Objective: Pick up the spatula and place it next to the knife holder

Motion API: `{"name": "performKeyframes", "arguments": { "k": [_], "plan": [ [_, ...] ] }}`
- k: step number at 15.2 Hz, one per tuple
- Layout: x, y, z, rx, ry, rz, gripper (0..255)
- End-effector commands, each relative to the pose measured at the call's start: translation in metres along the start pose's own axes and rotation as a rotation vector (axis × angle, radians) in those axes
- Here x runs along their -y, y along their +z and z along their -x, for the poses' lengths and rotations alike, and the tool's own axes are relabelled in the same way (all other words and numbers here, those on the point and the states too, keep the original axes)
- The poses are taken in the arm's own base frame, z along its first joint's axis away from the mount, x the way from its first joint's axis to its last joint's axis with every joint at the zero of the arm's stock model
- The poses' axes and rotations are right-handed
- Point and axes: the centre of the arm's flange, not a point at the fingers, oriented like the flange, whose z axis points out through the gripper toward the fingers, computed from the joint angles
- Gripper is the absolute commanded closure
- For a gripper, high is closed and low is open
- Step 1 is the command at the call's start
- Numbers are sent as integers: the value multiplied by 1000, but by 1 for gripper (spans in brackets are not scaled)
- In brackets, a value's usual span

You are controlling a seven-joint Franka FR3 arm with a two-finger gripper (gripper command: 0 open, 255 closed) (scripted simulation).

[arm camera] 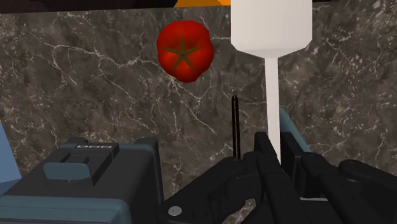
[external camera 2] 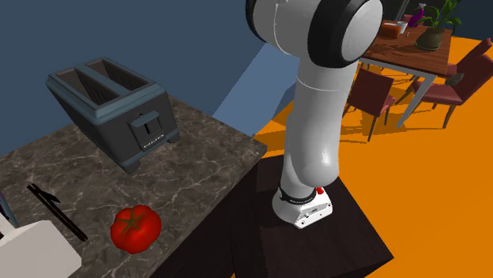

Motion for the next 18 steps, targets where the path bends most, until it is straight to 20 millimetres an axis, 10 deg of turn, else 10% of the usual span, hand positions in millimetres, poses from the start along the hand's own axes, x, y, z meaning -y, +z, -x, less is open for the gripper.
{"name": "performKeyframes", "arguments": {
  "k": [1,18],
  "plan": [
    [-1,11,2,0,0,0,255],
    [-1,100,8,0,0,0,255]
  ]
}}
